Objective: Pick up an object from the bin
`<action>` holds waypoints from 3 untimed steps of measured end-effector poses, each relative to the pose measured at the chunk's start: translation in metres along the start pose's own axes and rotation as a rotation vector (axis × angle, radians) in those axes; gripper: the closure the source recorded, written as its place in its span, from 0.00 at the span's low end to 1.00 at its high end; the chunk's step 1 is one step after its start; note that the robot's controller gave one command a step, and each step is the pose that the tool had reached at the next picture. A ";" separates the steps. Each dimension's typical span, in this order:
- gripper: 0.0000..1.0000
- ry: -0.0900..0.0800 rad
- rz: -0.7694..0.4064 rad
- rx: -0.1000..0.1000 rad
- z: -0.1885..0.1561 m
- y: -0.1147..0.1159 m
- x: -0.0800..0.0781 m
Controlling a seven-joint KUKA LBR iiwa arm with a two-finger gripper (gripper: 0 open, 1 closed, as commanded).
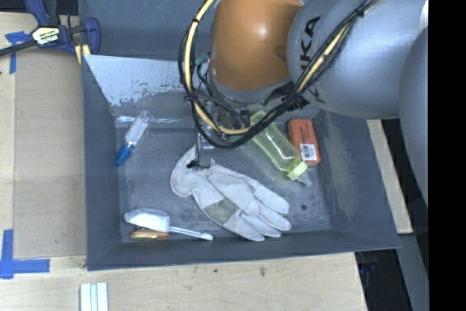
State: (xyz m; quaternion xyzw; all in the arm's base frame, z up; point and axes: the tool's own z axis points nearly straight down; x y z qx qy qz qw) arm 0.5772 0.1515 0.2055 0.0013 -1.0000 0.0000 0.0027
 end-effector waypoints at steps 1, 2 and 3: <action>0.00 -0.008 0.002 -0.001 -0.005 -0.001 -0.002; 0.00 -0.014 -0.011 -0.002 0.049 -0.016 0.000; 0.00 -0.010 -0.195 0.000 0.103 -0.026 0.002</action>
Offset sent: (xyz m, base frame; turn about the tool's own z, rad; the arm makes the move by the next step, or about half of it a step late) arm -0.0058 -0.0354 -0.1153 -0.0238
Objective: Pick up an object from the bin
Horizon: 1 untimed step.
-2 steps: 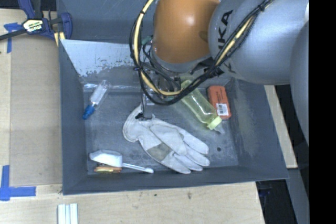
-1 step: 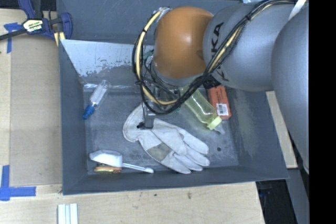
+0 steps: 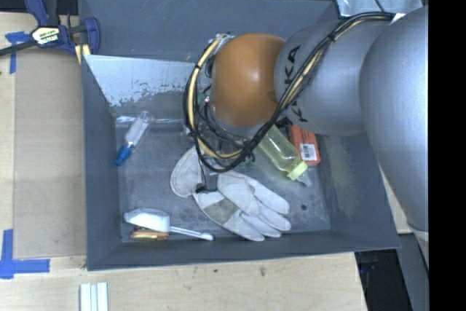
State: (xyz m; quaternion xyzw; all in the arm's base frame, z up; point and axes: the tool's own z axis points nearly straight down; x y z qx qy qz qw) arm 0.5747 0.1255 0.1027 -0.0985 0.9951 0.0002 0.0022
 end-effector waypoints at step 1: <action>0.00 0.001 -0.066 0.000 0.023 -0.023 -0.008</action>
Offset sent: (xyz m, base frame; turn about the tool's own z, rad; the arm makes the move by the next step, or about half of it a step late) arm 0.0101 -0.0146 -0.0327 -0.2757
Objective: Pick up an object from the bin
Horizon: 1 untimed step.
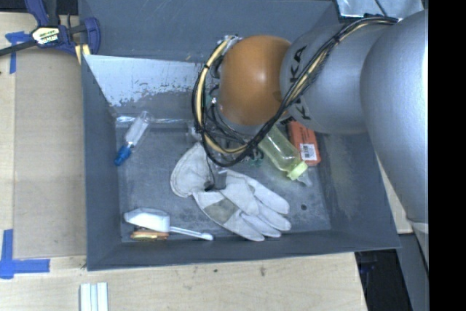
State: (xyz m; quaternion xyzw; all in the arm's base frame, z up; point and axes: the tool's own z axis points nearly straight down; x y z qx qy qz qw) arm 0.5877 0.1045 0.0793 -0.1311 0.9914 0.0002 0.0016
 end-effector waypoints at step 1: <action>1.00 -0.001 -0.207 -0.002 0.007 0.007 -0.001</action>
Offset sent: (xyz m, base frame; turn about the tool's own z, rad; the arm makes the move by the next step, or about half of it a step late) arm 0.0000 0.0000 0.0000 0.0000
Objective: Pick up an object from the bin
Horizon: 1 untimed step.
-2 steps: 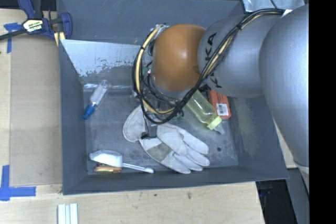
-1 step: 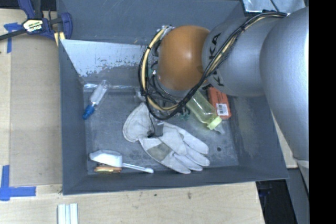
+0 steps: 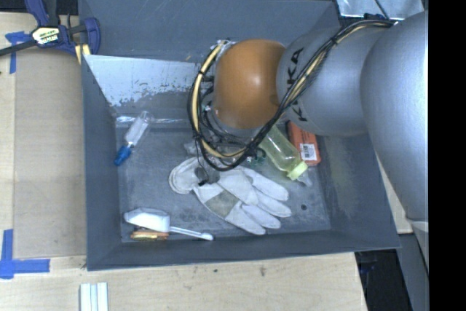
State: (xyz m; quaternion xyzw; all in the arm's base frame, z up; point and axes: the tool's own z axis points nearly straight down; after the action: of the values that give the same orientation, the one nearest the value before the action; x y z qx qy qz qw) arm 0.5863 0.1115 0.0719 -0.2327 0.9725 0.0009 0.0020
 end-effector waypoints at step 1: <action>1.00 0.000 0.000 0.000 0.000 0.000 0.000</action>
Offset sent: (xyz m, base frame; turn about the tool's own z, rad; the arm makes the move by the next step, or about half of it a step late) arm 0.0070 -0.0049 0.1206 -0.0107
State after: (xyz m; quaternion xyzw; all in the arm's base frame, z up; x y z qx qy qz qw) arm 0.5863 0.1115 0.0719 -0.2327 0.9726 0.0010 0.0020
